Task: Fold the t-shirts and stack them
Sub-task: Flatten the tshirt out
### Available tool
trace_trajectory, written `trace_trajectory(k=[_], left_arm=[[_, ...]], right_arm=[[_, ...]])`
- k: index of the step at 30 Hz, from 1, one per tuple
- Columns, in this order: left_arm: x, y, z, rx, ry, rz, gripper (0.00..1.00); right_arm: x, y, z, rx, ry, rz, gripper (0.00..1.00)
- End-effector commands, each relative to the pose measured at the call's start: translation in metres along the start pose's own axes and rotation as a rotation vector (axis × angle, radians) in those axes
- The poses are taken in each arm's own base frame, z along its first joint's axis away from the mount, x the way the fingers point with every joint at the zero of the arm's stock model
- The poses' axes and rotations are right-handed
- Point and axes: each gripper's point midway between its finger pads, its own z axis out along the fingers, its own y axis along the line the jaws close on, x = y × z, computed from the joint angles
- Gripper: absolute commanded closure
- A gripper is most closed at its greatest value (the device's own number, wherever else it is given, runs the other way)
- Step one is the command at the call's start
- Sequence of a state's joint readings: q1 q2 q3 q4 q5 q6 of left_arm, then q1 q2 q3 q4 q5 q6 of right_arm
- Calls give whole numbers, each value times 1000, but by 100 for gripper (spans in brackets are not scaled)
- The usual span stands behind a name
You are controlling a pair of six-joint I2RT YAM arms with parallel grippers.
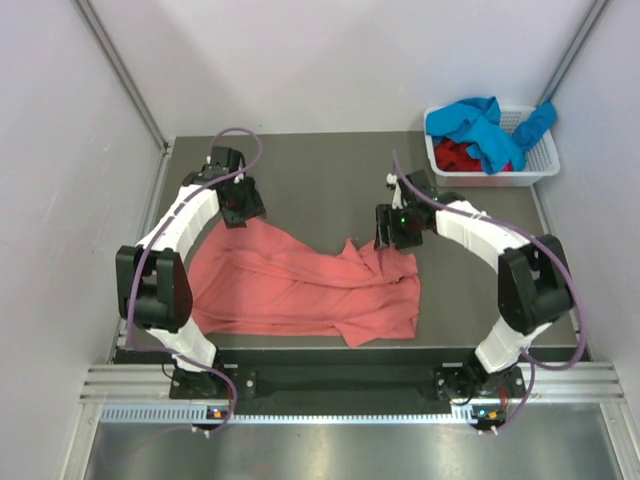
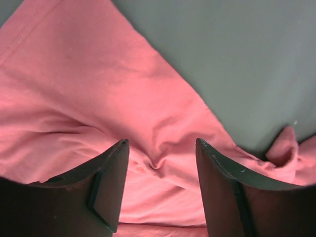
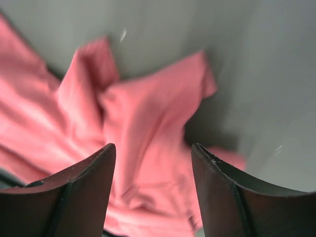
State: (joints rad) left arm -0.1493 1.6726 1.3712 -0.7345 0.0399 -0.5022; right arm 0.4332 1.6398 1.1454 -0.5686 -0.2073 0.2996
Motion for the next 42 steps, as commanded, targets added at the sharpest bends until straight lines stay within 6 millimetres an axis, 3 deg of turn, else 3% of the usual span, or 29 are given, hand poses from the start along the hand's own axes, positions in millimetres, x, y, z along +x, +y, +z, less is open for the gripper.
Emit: trace_trajectory(k=[1,2,5,16,19,22,23,25,26,27,28,29,31,32,34,36,38,40,41,42], left_arm=[[-6,2,4,12,8,13,40],[-5,1,5,18,11,16,40],[-1,6,7,17,27,11,41],[-4,38,4,31,35,-65,43],[-4,38,3,38,37,-66,43],[-3,36,3,50,44,-70,44],[-3,36,3,52,46,-71,44],[-4,35,1,57,41,-75,44],[-4,34,1,58,40,-73,45],[-6,34,0,61,28,-74,45],[-4,35,0,58,28,-73,45],[-2,36,1,57,31,-75,45],[1,36,4,59,39,-81,45],[4,36,5,60,48,-85,46],[5,35,5,70,48,-92,46],[9,34,5,81,55,-104,46],[10,32,5,90,63,-108,46],[10,29,4,103,67,-116,46],[10,28,3,108,67,-115,46],[11,28,3,110,69,-114,46]], right_arm=[[-39,-9,2,19,-52,40,38],[-48,-9,1,22,-55,34,38],[-50,-19,12,39,-21,23,38],[-49,-13,47,-54,29,26,44],[-56,-9,49,-69,7,19,57],[-68,-8,42,-65,-15,-6,95],[-67,-6,32,-49,6,-16,100],[-71,-6,1,-5,-34,-53,100],[-56,-8,-7,3,-10,-50,100],[-53,4,-32,-37,-51,-56,100],[-42,9,-39,-65,-43,-53,100],[-12,13,-44,-90,1,-50,100],[23,25,-45,-159,81,-49,100],[57,28,-38,-172,154,-59,100],[62,26,-34,-159,103,-44,100],[54,22,-28,-146,72,-23,71],[17,29,-26,-145,-8,-50,52],[7,26,-9,-125,32,-48,50],[-13,32,-10,-131,5,-59,48],[-12,29,4,-119,39,-57,47]])
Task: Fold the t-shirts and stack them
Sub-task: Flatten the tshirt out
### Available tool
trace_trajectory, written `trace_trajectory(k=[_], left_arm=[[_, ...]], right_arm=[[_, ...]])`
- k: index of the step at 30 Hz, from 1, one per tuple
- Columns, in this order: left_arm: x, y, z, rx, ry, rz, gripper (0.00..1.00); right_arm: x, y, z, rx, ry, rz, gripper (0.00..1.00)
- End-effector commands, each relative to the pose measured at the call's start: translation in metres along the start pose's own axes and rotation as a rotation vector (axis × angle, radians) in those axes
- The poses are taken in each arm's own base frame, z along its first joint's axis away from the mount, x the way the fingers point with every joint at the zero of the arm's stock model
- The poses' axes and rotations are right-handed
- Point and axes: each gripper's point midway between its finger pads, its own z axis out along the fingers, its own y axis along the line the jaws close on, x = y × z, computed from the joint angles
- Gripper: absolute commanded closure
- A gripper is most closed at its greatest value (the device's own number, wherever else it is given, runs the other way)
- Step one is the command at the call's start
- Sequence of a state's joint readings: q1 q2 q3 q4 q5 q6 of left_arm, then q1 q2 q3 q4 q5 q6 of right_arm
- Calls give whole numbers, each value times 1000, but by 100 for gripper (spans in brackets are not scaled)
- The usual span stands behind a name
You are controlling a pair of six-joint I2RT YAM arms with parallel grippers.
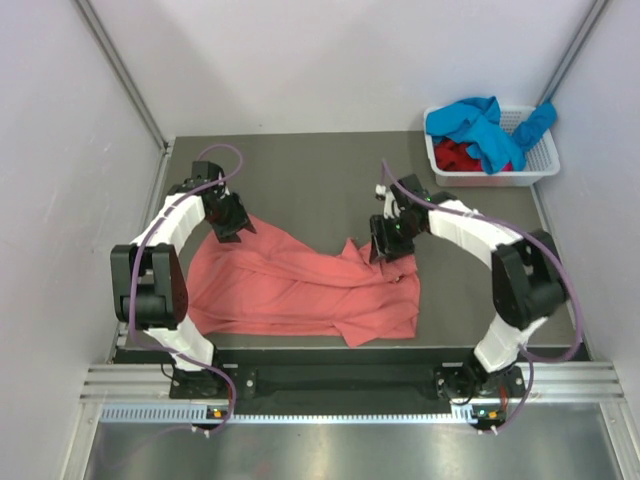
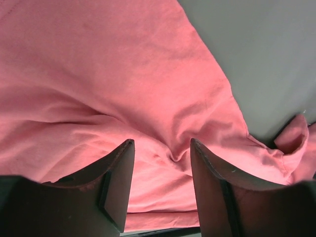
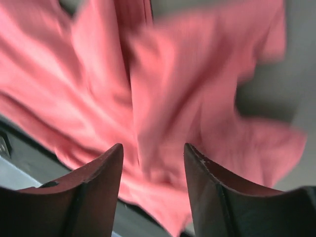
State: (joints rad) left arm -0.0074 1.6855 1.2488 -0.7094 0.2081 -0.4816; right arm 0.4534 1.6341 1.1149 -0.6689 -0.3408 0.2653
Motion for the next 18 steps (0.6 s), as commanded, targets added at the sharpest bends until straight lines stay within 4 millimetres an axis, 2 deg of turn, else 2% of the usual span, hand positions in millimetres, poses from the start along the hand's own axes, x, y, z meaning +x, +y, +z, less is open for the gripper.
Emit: trace_trajectory(k=[1,2,5,8,9,12,15,18], left_arm=[[-13,-17,-18,69,-67,13,46],[-12,-16,-18,66,-64,14,46],[-12,-16,-22,63,-77,20,46],[-12,-14,-27,58,-90,35,46],[-16,-7,-30,49,-96,20,46],[-18,-2,-34,47,-109,17,46],[-17,0,-34,50,-107,10,46],[-16,-2,-33,62,-102,2,46]], right_arm=[[-61,8,5,0,-107,-45,47],[-75,10,3,9,-129,-57,46],[-80,-5,24,67,-66,-49,45],[-81,-10,32,94,-37,-47,45],[-79,-14,36,111,-27,-39,45],[-75,-18,38,129,-22,-42,47],[-74,-18,39,131,-21,-42,54],[-76,-18,41,144,-22,-58,71]])
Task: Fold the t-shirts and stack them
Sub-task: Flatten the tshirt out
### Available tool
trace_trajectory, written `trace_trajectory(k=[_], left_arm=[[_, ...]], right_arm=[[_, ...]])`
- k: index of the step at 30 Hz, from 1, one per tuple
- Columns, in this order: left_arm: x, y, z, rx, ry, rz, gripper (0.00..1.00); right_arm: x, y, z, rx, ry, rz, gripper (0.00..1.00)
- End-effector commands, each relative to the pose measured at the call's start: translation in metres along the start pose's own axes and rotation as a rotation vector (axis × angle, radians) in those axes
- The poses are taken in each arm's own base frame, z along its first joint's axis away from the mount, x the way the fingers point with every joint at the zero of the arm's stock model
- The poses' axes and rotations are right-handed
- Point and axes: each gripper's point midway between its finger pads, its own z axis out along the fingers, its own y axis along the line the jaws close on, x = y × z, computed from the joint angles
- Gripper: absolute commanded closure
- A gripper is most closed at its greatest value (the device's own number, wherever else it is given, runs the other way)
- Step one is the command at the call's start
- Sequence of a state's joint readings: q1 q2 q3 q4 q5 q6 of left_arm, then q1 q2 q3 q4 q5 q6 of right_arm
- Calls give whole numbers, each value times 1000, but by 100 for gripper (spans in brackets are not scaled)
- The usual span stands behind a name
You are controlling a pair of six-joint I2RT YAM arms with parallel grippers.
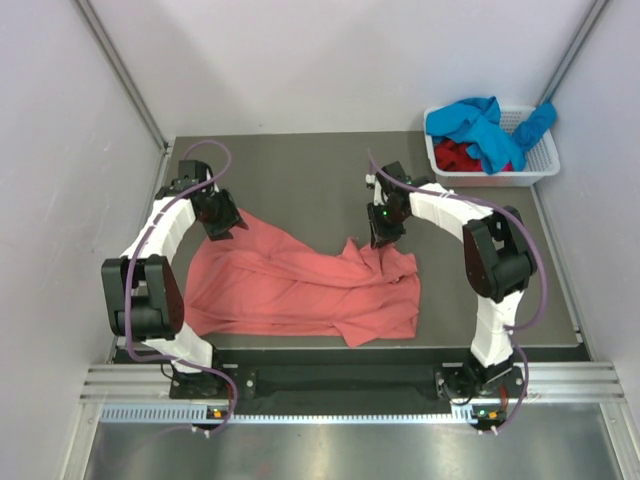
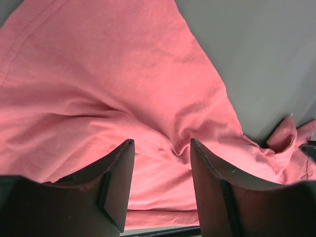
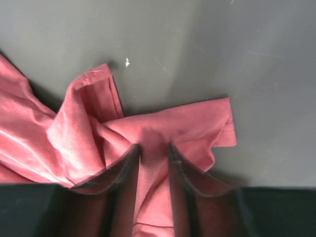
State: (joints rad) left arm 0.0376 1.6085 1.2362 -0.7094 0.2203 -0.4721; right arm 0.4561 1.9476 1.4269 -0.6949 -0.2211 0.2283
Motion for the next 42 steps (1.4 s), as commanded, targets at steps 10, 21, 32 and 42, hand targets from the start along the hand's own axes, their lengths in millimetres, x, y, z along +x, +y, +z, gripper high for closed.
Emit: trace_trajectory(k=[10,21,32,42], left_arm=[[-7,-9,-9,42,-36,16,47],[0,-4,-3,28,-15,7,48],[0,-5,-5,30,-16,-2,48],[-1,-3,-8,19,-21,8,48]], right_arm=[[14,20,-39,-13,-60,-70,100],[177,82,-71,-225,113,-254,67],[90,43,-92,-171,-118,-19,54],[129,-2,-66,-73,-77,198,70]])
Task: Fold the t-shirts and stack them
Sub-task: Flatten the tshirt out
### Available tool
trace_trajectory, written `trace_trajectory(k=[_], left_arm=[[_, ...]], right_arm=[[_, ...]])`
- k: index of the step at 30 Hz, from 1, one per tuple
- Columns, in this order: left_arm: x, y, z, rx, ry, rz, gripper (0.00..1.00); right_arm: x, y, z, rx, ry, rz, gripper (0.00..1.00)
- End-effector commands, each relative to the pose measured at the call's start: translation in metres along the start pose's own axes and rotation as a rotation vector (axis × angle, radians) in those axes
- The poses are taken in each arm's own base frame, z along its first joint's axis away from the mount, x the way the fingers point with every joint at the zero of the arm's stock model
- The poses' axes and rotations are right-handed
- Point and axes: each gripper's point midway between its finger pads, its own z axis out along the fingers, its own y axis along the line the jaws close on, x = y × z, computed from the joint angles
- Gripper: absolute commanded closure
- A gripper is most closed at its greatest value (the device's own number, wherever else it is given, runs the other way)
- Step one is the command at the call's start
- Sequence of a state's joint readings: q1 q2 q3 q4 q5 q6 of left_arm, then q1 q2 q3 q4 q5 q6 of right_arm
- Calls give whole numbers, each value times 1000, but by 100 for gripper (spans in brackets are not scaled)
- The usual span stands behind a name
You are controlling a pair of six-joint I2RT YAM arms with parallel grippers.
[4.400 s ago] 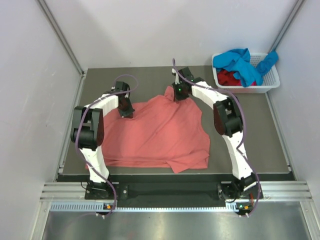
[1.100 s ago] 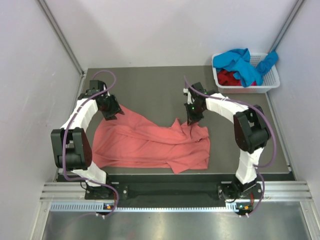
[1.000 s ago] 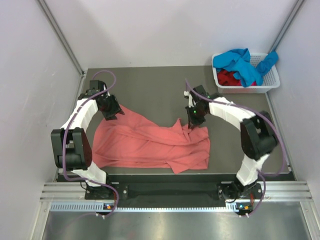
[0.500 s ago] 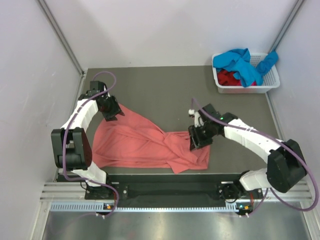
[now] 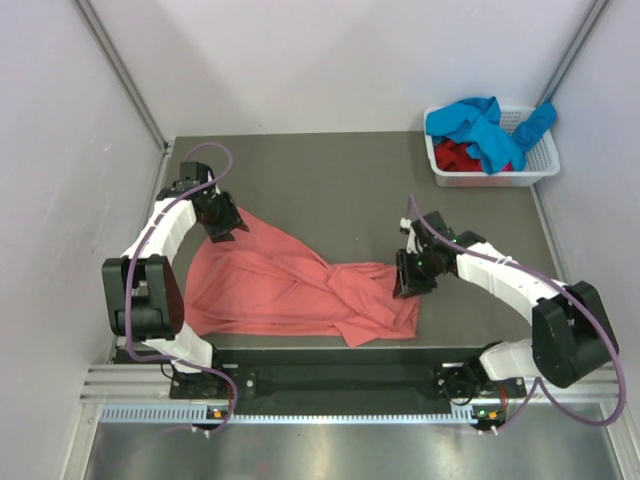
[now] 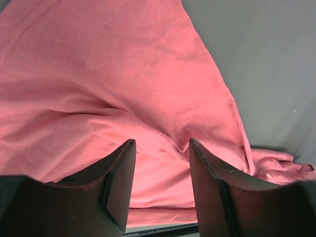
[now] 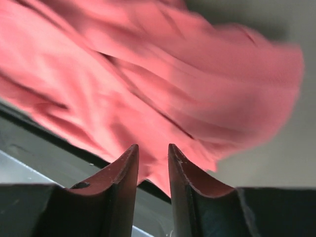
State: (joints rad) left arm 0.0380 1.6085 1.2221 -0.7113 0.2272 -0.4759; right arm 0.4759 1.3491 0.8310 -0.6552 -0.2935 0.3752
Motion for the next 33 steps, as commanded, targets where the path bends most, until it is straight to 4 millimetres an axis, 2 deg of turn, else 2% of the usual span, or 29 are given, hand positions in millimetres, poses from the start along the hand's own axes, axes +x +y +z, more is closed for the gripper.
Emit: trace_trajectory(k=[1,6,10,18,21,26,31,33], left_arm=[[-5,-4,-9,19,-34,14,48],[-6,-6,-9,25,-31,9,48],[-5,-7,-8,26,-28,12,48],[-7,-7,-8,28,-30,11,48],[-7,-7,-8,28,-31,13,48],[-6,-7,-9,28,-31,14,48],[-7,-7,-9,26,-35,16,48],[-9,-7,-10,23,-40,17,48]], right_arm=[[-7,-10,-2,10,-74,87,70],[2,-27,9,28,-39,157,71],[4,-31,13,14,-39,180,69],[7,-30,23,-33,-16,203,66],[1,-28,25,-48,-36,196,67],[-3,-26,26,-53,-31,181,71],[-1,-26,21,-49,-24,175,88],[-1,-25,17,-44,-29,174,89]])
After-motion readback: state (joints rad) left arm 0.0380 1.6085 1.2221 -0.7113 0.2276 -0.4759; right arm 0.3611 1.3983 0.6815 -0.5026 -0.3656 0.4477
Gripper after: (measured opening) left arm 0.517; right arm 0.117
